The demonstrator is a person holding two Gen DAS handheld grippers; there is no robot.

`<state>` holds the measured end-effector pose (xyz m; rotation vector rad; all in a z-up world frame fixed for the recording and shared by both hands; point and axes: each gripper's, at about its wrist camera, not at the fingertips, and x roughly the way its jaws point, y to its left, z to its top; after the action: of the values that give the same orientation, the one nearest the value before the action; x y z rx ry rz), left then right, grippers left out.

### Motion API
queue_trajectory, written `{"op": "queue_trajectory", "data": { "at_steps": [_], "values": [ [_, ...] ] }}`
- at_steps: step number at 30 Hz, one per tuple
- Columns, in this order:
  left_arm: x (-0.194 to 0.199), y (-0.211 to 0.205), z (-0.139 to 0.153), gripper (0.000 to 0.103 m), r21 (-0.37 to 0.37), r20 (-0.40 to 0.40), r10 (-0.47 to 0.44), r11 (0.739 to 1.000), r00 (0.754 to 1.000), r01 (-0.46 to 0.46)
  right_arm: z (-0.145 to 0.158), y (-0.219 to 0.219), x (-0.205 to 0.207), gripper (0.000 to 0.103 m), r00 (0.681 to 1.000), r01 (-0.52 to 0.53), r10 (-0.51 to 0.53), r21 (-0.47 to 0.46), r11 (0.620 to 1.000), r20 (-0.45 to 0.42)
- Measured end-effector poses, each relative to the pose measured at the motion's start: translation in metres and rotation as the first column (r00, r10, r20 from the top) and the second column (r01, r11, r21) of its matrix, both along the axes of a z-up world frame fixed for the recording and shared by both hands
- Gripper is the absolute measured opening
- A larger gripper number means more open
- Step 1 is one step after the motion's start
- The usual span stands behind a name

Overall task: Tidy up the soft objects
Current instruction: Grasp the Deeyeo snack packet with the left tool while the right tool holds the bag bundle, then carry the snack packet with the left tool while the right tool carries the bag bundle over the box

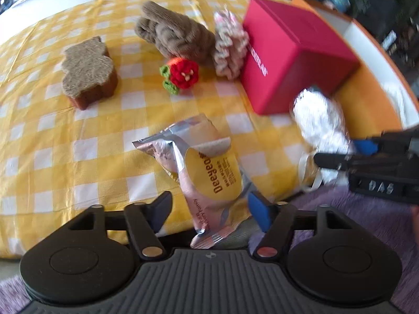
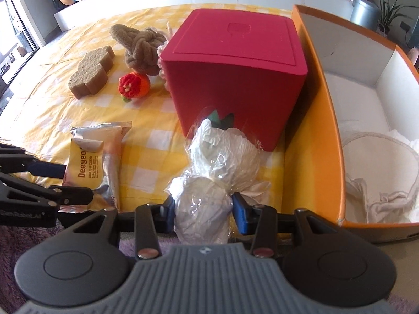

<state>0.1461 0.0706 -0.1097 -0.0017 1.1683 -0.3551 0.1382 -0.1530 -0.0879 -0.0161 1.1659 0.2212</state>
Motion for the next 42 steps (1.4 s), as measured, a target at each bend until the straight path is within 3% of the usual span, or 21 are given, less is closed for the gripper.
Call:
{"op": "queue_trajectory", "data": {
  "at_steps": [3, 6, 10, 19, 23, 29, 42],
  "values": [
    [0.006, -0.002, 0.000, 0.088, -0.029, -0.004, 0.109, 0.994, 0.994, -0.109, -0.001, -0.001, -0.001, 0.043, 1.000, 0.015, -0.015, 0.015, 1.000, 0.009],
    [0.009, -0.002, -0.004, 0.088, -0.036, -0.012, 0.246, 0.969, 0.969, -0.246, -0.002, -0.003, -0.002, 0.043, 0.999, 0.035, -0.035, 0.021, 0.999, 0.013],
    [0.009, -0.011, -0.008, 0.088, -0.020, 0.013, 0.327, 0.945, 0.945, -0.327, -0.004, -0.002, -0.002, 0.043, 0.999, 0.038, -0.039, 0.015, 0.999, 0.021],
    [0.011, -0.021, -0.024, 0.084, 0.044, 0.005, 0.343, 0.938, 0.939, -0.343, -0.011, 0.004, -0.002, 0.044, 1.000, 0.013, -0.013, -0.013, 1.000, 0.028],
    [0.009, -0.023, -0.026, 0.067, 0.027, 0.010, 0.309, 0.951, 0.951, -0.309, -0.012, 0.003, -0.002, 0.044, 1.000, 0.017, -0.016, -0.006, 1.000, 0.026],
    [0.005, -0.026, -0.021, 0.052, 0.014, 0.028, 0.287, 0.958, 0.957, -0.288, -0.011, 0.003, -0.003, 0.043, 0.999, 0.017, -0.017, -0.007, 1.000, 0.035],
    [-0.034, -0.015, 0.025, 0.051, -0.049, 0.109, 0.253, 0.967, 0.961, -0.249, 0.016, -0.004, -0.021, 0.042, 0.993, 0.010, -0.017, 0.064, 0.998, 0.117]
  ]
}}
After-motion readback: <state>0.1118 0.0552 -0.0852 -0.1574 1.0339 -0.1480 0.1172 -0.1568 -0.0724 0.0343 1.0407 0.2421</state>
